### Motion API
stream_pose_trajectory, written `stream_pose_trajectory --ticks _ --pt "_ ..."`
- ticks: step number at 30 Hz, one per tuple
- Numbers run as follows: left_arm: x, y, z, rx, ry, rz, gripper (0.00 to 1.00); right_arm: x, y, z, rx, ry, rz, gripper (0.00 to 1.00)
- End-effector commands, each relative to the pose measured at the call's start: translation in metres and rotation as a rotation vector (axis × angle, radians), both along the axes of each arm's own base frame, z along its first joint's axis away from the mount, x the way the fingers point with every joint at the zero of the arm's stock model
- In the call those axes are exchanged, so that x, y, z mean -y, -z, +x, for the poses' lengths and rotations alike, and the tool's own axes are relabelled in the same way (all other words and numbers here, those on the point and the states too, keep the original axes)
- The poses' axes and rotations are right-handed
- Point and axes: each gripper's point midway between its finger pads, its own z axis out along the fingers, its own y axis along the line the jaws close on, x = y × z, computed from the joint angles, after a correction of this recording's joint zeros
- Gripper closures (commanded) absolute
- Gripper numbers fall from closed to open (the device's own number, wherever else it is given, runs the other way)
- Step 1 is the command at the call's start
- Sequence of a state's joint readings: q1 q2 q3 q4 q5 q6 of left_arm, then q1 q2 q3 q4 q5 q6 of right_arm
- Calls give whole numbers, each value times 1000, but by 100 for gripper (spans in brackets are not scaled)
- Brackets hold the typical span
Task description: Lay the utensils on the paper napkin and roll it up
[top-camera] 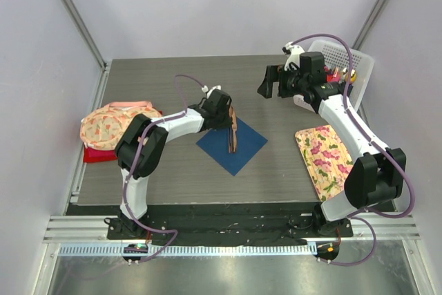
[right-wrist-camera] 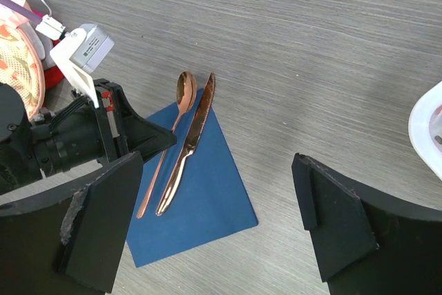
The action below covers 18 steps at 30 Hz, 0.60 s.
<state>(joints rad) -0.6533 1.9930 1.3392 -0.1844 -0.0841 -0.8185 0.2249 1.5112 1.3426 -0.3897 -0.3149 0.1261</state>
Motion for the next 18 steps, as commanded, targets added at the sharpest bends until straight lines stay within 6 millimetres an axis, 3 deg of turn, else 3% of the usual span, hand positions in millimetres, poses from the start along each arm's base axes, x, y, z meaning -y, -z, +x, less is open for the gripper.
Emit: stream_pose_trajectory --ticks 1,18 --pt "6 -17 20 59 -52 -35 97 -3 -24 -5 72 -20 18 0" --pt "5 -1 25 50 -56 3 92 -4 -19 -12 59 -34 25 0"
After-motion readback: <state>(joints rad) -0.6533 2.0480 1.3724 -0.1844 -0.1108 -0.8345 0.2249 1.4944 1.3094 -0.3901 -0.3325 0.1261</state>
